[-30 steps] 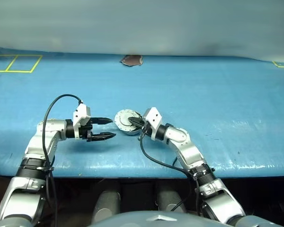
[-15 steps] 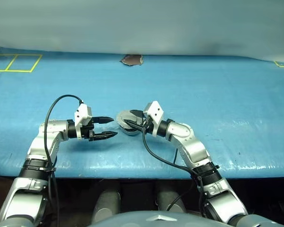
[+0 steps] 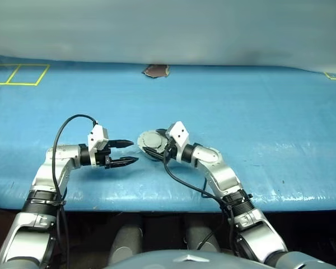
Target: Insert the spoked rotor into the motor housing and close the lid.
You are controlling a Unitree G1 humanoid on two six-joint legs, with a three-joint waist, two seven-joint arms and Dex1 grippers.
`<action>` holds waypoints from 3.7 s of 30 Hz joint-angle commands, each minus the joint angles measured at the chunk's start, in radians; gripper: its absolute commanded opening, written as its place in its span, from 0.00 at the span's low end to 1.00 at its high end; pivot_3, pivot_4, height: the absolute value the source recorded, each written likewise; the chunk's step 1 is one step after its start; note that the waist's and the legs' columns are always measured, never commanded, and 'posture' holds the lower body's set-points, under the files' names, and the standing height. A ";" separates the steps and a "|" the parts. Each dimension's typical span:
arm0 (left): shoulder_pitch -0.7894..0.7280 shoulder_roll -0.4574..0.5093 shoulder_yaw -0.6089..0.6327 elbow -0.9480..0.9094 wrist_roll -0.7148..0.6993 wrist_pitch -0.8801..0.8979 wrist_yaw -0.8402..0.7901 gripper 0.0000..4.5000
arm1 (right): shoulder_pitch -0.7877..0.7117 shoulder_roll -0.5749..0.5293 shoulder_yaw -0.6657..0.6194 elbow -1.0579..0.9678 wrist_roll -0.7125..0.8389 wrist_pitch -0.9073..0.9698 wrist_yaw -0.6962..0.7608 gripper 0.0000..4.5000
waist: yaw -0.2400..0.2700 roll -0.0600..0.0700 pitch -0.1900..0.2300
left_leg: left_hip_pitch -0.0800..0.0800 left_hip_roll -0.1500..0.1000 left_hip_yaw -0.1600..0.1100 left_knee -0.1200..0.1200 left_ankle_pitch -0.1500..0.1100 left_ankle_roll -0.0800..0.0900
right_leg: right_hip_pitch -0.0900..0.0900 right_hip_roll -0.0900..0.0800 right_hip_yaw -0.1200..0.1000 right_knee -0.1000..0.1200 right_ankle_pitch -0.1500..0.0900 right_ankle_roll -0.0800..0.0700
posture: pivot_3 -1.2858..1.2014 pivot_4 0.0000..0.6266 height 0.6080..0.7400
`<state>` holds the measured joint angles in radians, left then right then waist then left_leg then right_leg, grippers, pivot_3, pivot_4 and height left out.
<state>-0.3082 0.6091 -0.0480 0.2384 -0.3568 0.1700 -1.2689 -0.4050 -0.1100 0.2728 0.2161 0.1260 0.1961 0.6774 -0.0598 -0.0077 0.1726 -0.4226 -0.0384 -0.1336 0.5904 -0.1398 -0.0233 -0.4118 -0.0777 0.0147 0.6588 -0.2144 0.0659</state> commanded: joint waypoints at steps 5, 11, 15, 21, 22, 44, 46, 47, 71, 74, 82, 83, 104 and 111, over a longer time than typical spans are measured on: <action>0.010 0.018 0.036 -0.026 -0.015 -0.006 0.009 0.75 | -0.012 0.011 -0.004 0.032 -0.001 -0.029 0.002 0.99 | 0.000 0.000 0.000 | 0.000 0.000 0.000 0.000 0.000 0.000 | 0.000 0.000 0.000 0.000 0.000 0.000 | 0.52 0.24 1.00; 0.014 0.023 0.045 -0.026 -0.011 -0.008 0.018 0.75 | -0.003 -0.007 -0.006 0.017 -0.007 -0.028 0.002 0.73 | 0.000 0.000 0.000 | 0.000 0.000 0.000 0.000 0.000 0.000 | 0.000 0.000 0.000 0.000 0.000 0.000 | 0.52 0.24 1.00; 0.011 0.021 0.041 -0.020 -0.008 -0.009 0.017 0.75 | -0.012 -0.026 -0.005 -0.023 -0.004 -0.012 0.012 0.68 | 0.001 0.000 0.000 | 0.000 0.000 0.000 0.000 0.000 0.000 | 0.000 0.000 0.000 0.000 0.000 0.000 | 0.52 0.24 1.00; 0.008 0.009 0.030 -0.014 -0.004 -0.012 0.017 0.75 | -0.039 -0.048 0.005 -0.085 -0.001 0.024 0.034 0.68 | 0.003 0.000 0.000 | -0.003 0.000 0.000 0.000 0.000 0.000 | -0.003 0.000 0.000 -0.001 0.000 0.000 | 0.52 0.24 1.00; 0.008 0.008 0.030 -0.014 -0.004 -0.012 0.017 0.75 | -0.044 -0.051 0.006 -0.095 -0.001 0.029 0.037 0.68 | 0.003 0.000 0.000 | -0.004 0.000 0.000 0.000 0.000 0.000 | -0.003 0.000 -0.001 -0.001 0.000 0.000 | 0.52 0.24 1.00; 0.028 0.004 0.034 -0.024 -0.008 -0.014 0.020 0.75 | -0.057 -0.095 0.048 0.005 -0.071 -0.020 0.075 0.68 | 0.001 0.000 0.000 | -0.005 0.000 -0.001 0.000 0.000 0.000 | -0.003 0.000 -0.001 -0.001 0.000 0.000 | 0.52 0.24 1.00; 0.029 0.005 0.035 -0.025 -0.009 -0.012 0.020 0.75 | -0.059 -0.101 0.051 0.014 -0.080 -0.022 0.079 0.68 | 0.001 0.000 0.000 | -0.004 0.000 -0.001 0.000 0.000 0.000 | -0.003 0.000 -0.001 -0.001 0.000 0.000 | 0.52 0.24 1.00; 0.030 0.006 0.035 -0.025 -0.010 -0.010 0.019 0.75 | -0.059 -0.103 0.052 0.016 -0.082 -0.022 0.082 0.68 | 0.001 0.000 0.000 | -0.004 0.000 -0.001 0.000 0.000 0.000 | -0.003 0.000 -0.001 -0.001 0.000 0.000 | 0.52 0.24 1.00; 0.039 -0.010 0.035 -0.008 -0.003 -0.041 0.025 0.75 | -0.112 -0.131 0.009 0.046 -0.035 0.043 0.128 0.68 | 0.009 0.000 0.000 | -0.004 0.000 -0.001 0.000 0.000 0.000 | -0.003 -0.001 -0.001 -0.001 0.000 0.000 | 0.52 0.24 1.00; 0.041 -0.009 0.035 -0.008 -0.002 -0.043 0.026 0.75 | -0.114 -0.134 0.014 0.049 -0.037 0.041 0.135 0.68 | 0.010 0.000 0.000 | -0.004 0.000 -0.001 0.000 0.000 0.000 | -0.003 -0.001 -0.001 -0.001 0.000 0.000 | 0.52 0.24 1.00; 0.048 -0.009 0.034 -0.013 -0.001 -0.044 0.029 0.75 | -0.116 -0.143 0.034 0.088 -0.074 0.002 0.128 0.68 | 0.010 0.000 0.000 | -0.004 0.000 -0.001 0.000 0.000 0.000 | -0.003 -0.001 -0.001 -0.001 0.000 0.000 | 0.52 0.24 1.00; 0.049 -0.009 0.035 -0.013 -0.002 -0.043 0.030 0.75 | -0.117 -0.145 0.038 0.098 -0.081 -0.005 0.126 0.68 | 0.010 0.000 0.000 | -0.004 0.000 -0.001 0.000 0.000 0.000 | -0.003 -0.001 -0.001 -0.001 0.000 0.000 | 0.52 0.24 1.00; 0.052 -0.016 0.035 -0.022 -0.007 -0.042 0.038 0.75 | -0.138 -0.140 0.015 0.183 -0.028 0.030 0.183 0.68 | 0.010 0.000 0.000 | -0.002 0.000 -0.001 0.000 -0.003 -0.005 | 0.000 -0.001 -0.002 -0.001 0.000 0.000 | 0.52 0.24 1.00; 0.049 -0.020 0.034 -0.020 -0.006 -0.045 0.041 0.75 | -0.140 -0.144 0.044 0.184 -0.075 0.010 0.170 0.68 | 0.011 0.000 0.000 | -0.003 0.000 -0.001 0.000 -0.001 -0.001 | -0.001 -0.001 -0.002 -0.002 0.000 0.000 | 0.52 0.24 1.00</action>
<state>-0.2521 0.5920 -0.0278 0.2380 -0.3553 0.1404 -1.2285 -0.5595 -0.2382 0.3049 0.3627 0.0933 0.1842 0.8690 -0.0491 -0.0074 0.1727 -0.4254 -0.0389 -0.1347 0.5904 -0.1405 -0.0246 -0.4128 -0.0788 0.0129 0.6570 -0.2145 0.0660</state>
